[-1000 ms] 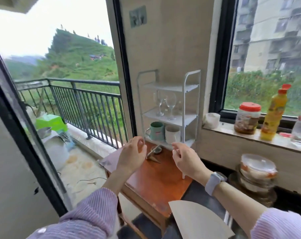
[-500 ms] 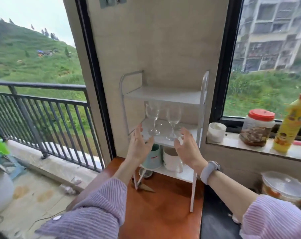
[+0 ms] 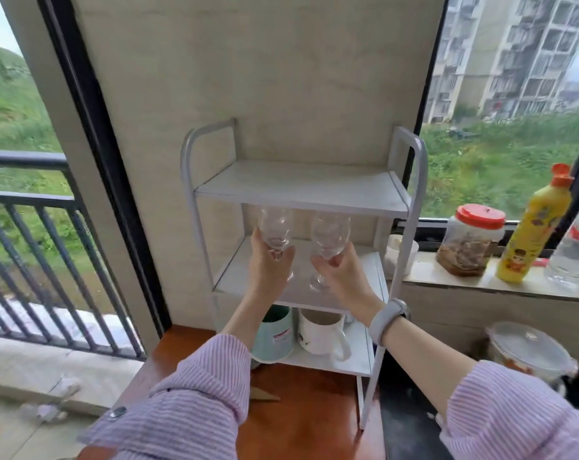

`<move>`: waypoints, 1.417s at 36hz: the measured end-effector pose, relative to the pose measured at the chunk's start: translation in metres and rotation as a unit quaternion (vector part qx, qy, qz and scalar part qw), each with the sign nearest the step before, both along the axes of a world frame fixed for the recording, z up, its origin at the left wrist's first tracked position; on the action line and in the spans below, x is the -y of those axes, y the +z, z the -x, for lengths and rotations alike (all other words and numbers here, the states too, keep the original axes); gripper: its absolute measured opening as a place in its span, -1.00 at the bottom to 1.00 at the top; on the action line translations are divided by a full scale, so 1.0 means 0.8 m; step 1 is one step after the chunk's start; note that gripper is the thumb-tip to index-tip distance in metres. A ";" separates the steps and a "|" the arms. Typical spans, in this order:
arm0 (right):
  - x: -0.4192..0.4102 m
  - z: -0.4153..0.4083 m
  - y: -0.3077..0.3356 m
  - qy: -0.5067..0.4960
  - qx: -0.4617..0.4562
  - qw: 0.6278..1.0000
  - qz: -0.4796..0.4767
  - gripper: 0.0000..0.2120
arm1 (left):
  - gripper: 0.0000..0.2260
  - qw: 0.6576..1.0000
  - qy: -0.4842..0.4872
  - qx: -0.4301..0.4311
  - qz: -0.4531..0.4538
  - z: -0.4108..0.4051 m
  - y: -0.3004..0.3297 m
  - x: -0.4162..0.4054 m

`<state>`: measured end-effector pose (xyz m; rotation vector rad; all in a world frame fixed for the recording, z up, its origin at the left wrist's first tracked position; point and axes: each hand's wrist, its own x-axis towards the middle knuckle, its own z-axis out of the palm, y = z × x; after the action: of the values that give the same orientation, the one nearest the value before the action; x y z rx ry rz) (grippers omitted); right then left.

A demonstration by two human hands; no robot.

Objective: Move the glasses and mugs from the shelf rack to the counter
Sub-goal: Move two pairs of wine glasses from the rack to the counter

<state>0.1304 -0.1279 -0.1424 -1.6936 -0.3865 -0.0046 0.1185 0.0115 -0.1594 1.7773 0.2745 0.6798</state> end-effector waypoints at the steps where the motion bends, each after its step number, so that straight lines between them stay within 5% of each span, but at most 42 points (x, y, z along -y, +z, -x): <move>1: -0.001 0.002 0.000 0.002 0.005 1.000 -0.015 -0.79 | -0.53 1.000 0.002 0.007 0.003 0.001 0.001 0.001; 9: 0.016 0.051 -0.003 0.022 0.016 0.999 -0.047 -0.76 | -0.71 0.998 -0.032 0.060 0.013 0.071 0.001 0.016; 16: 0.079 0.123 -0.026 0.041 -0.001 0.998 -0.038 -0.71 | -0.58 0.998 -0.044 0.036 0.002 0.152 -0.010 0.046; 20: 0.135 0.160 -0.047 -0.001 -0.003 1.000 -0.027 -0.78 | -0.73 0.995 -0.093 0.014 -0.009 0.186 -0.030 0.090; 28: 0.289 0.234 -0.084 -0.117 -0.046 0.992 -0.024 -0.77 | -0.68 0.975 -0.211 -0.044 -0.054 0.214 -0.058 0.240; 39: 0.590 0.402 -0.113 -0.330 -0.087 0.940 -0.016 -0.74 | -0.68 0.897 -0.432 -0.051 -0.073 0.290 -0.081 0.558; 51: 0.849 0.670 -0.136 -0.581 -0.109 0.806 -0.046 -0.78 | -0.71 0.732 -0.673 -0.083 -0.067 0.452 -0.109 0.914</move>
<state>-0.4053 -0.8070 -0.2509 -1.5688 0.8572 -0.7123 -0.2435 -0.7196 -0.2467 1.6443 -0.9370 -0.5405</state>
